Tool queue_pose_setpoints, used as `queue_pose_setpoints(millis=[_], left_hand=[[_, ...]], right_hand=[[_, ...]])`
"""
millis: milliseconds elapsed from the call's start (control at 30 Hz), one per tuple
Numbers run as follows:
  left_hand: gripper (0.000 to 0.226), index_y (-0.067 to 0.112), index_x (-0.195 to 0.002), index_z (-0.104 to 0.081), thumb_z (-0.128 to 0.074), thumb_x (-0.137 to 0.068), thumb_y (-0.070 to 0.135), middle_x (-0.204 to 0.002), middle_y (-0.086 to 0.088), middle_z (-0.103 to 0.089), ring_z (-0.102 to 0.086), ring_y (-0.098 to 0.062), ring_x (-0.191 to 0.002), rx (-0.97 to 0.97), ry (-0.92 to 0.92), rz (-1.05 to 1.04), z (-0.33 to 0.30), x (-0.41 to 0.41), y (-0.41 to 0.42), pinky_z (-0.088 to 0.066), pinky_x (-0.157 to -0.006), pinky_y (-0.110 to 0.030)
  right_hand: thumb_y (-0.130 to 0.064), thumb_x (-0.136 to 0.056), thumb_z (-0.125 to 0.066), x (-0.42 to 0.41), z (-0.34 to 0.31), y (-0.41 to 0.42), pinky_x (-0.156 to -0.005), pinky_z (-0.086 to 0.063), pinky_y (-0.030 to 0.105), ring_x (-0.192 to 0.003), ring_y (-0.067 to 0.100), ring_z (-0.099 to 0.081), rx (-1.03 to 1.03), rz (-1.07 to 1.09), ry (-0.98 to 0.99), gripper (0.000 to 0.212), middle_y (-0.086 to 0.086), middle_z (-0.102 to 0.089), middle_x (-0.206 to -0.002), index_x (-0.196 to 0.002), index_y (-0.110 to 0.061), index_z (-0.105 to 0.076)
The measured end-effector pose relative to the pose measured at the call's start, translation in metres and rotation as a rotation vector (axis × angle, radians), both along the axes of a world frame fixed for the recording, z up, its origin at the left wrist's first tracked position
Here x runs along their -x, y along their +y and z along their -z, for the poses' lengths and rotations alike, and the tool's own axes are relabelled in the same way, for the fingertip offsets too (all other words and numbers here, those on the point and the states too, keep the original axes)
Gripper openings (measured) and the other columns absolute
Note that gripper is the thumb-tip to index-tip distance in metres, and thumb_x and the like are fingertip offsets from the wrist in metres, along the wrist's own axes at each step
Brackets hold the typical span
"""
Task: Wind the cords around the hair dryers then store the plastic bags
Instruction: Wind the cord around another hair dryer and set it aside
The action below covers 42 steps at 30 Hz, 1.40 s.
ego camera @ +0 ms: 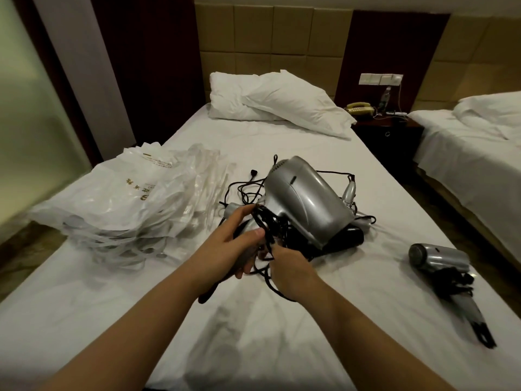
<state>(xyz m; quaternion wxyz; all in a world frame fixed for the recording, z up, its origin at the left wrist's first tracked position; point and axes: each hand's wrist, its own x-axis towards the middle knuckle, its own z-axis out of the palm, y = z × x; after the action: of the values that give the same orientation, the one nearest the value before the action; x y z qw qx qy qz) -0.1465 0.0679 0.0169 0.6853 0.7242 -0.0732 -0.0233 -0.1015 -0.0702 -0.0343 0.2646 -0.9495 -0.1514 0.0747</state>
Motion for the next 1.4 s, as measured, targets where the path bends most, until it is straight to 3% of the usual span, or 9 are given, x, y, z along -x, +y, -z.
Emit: queue_pose_setpoints(millis=[200,300,500,700,900,1000,1133,1267,1400], left_hand=[[0.045,0.040,-0.127,-0.044,-0.057,-0.086,0.028,-0.090,-0.034,-0.057,-0.051,-0.021,-0.056,-0.016,-0.099,-0.116,-0.007,-0.011,0.012,-0.040,-0.051,-0.032],[0.042,0.036,-0.132,-0.040,-0.052,-0.096,0.019,-0.087,-0.018,-0.063,-0.053,-0.018,-0.056,-0.039,-0.118,-0.206,-0.011,-0.015,0.017,-0.043,-0.051,-0.030],[0.041,0.037,-0.132,-0.041,-0.052,-0.096,0.020,-0.082,-0.007,-0.065,-0.054,-0.016,-0.056,-0.084,-0.113,-0.285,0.000,-0.014,0.016,-0.044,-0.053,-0.033],[0.042,0.035,-0.133,-0.041,-0.050,-0.096,0.017,-0.082,-0.006,-0.063,-0.052,-0.015,-0.055,-0.052,-0.150,-0.285,-0.004,-0.017,0.010,-0.042,-0.051,-0.030],[0.035,0.040,-0.123,-0.045,-0.049,-0.097,0.018,-0.085,-0.010,-0.062,-0.051,-0.015,-0.051,-0.012,-0.121,-0.337,0.002,-0.018,0.008,-0.041,-0.049,-0.029],[0.038,0.035,-0.130,-0.044,-0.050,-0.096,0.018,-0.085,-0.010,-0.063,-0.051,-0.015,-0.052,-0.018,-0.098,-0.343,0.007,-0.015,0.006,-0.041,-0.048,-0.028],[0.033,0.045,-0.115,-0.049,-0.050,-0.096,0.017,-0.083,-0.006,-0.062,-0.052,-0.016,-0.052,0.030,-0.142,-0.389,-0.001,-0.017,0.011,-0.042,-0.050,-0.030],[0.035,0.035,-0.129,-0.045,-0.049,-0.097,0.020,-0.085,-0.005,-0.062,-0.053,-0.015,-0.050,0.126,-0.099,-0.449,-0.011,-0.023,0.016,-0.042,-0.049,-0.028],[0.038,0.035,-0.130,-0.045,-0.050,-0.097,0.018,-0.083,-0.007,-0.062,-0.052,-0.016,-0.053,0.044,-0.115,-0.301,-0.013,-0.010,0.003,-0.040,-0.048,-0.028]], right_hand=[[-0.014,-0.092,-0.048,0.021,0.020,-0.009,-0.084,-0.044,0.030,-0.107,0.028,-0.055,0.029,0.082,0.041,0.035,0.009,-0.061,-0.114,-0.125,-0.025,-0.047],[-0.010,-0.088,-0.055,0.020,0.019,-0.022,-0.075,-0.042,0.026,-0.094,0.022,-0.058,-0.232,0.258,-0.017,0.028,0.007,-0.064,-0.108,-0.115,-0.018,-0.056],[-0.003,-0.089,-0.058,0.013,-0.025,-0.040,-0.047,-0.045,0.023,-0.052,0.015,-0.043,-1.056,0.611,0.482,0.008,0.005,-0.044,-0.061,-0.082,-0.007,-0.059],[-0.015,-0.084,-0.064,0.014,-0.030,-0.061,-0.037,-0.037,0.019,-0.033,0.008,-0.032,-1.141,0.559,0.803,0.018,-0.004,-0.037,-0.044,-0.068,-0.012,-0.055],[-0.012,-0.014,-0.095,0.009,-0.036,-0.077,-0.057,-0.057,0.026,-0.049,0.014,-0.062,-1.848,0.381,0.554,0.050,0.001,-0.056,-0.049,-0.052,-0.008,-0.063],[-0.010,-0.035,-0.091,0.010,-0.039,-0.086,-0.054,-0.056,0.024,-0.047,0.010,-0.059,-2.036,0.296,0.426,0.040,0.000,-0.056,-0.053,-0.061,-0.009,-0.060],[-0.014,-0.096,-0.043,0.016,-0.025,-0.094,-0.034,-0.018,0.017,-0.035,0.009,-0.024,-1.252,0.341,0.200,0.023,0.000,-0.034,-0.047,-0.073,-0.012,-0.045],[-0.025,-0.099,-0.041,0.020,0.000,-0.100,-0.050,-0.030,0.016,-0.055,0.006,-0.041,-0.037,0.056,0.102,0.029,-0.008,-0.046,-0.059,-0.073,-0.018,-0.052],[-0.032,-0.098,-0.039,0.010,-0.004,-0.082,-0.071,-0.037,0.029,-0.094,0.021,-0.056,0.493,-0.096,0.142,0.023,0.002,-0.062,-0.103,-0.101,-0.020,-0.059]])
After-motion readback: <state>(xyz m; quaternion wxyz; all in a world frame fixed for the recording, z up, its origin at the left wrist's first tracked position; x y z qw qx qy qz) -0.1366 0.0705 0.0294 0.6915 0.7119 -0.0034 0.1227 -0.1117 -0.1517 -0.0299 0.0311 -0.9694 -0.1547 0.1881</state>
